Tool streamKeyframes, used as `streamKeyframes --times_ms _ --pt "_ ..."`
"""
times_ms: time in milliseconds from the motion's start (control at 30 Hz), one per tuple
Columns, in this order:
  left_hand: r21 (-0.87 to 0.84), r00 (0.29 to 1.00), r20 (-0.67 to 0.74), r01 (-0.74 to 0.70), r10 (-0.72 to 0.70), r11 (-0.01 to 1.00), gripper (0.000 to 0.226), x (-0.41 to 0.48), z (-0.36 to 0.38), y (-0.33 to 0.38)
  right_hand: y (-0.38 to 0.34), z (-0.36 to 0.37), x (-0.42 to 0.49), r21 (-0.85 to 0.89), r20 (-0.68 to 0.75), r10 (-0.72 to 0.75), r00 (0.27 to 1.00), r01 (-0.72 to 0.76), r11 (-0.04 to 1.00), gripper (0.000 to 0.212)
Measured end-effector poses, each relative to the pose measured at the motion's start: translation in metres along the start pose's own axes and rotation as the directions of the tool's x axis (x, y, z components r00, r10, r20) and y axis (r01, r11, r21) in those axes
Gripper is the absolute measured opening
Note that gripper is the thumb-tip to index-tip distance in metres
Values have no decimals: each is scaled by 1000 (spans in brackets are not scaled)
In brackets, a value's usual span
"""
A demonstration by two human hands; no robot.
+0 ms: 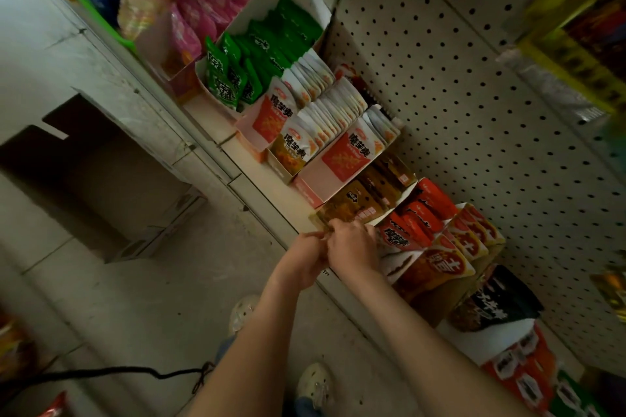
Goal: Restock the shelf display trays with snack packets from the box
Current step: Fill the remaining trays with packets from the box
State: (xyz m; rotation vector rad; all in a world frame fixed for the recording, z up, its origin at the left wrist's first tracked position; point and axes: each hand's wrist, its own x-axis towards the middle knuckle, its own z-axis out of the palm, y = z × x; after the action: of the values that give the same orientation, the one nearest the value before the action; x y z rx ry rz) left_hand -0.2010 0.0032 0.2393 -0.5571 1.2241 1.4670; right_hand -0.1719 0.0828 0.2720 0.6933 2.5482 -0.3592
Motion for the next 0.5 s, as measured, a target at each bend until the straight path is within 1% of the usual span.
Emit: streamKeyframes --times_ms 100,133,167,233,267,300,333,400,500 --pt "-34 1000 4 3 -3 999 25 -2 -3 5 -10 -4 6 24 -185 -54 981 60 998 40" --pt "-36 1000 0 -3 3 999 25 -3 -5 7 -14 -5 10 20 -207 -80 975 85 996 44" --pt "-46 1000 -4 -13 13 999 28 -3 -8 10 -18 -7 15 6 -201 -104 974 107 994 48" --pt "-74 999 -35 -36 34 997 57 -4 -16 18 -25 -7 26 -52 -126 -134 983 128 990 54" --pt "-85 998 -42 -49 45 995 70 -4 -18 21 -26 -7 31 -83 -74 -129 989 123 989 53" --pt "-92 997 -50 -67 62 994 78 -5 -21 26 -29 -7 35 -108 -35 -121 992 117 987 50" --pt "-94 995 -59 -80 75 992 83 -7 -23 31 -30 -6 38 -121 -19 -109 994 106 987 46" --pt "-100 993 -64 -104 97 990 85 -11 -26 41 -35 -7 42 -113 -31 -92 995 88 990 35" --pt "-101 991 -2 -133 133 986 89 -16 -27 48 -41 -5 41 -81 -43 -91 995 87 993 25"
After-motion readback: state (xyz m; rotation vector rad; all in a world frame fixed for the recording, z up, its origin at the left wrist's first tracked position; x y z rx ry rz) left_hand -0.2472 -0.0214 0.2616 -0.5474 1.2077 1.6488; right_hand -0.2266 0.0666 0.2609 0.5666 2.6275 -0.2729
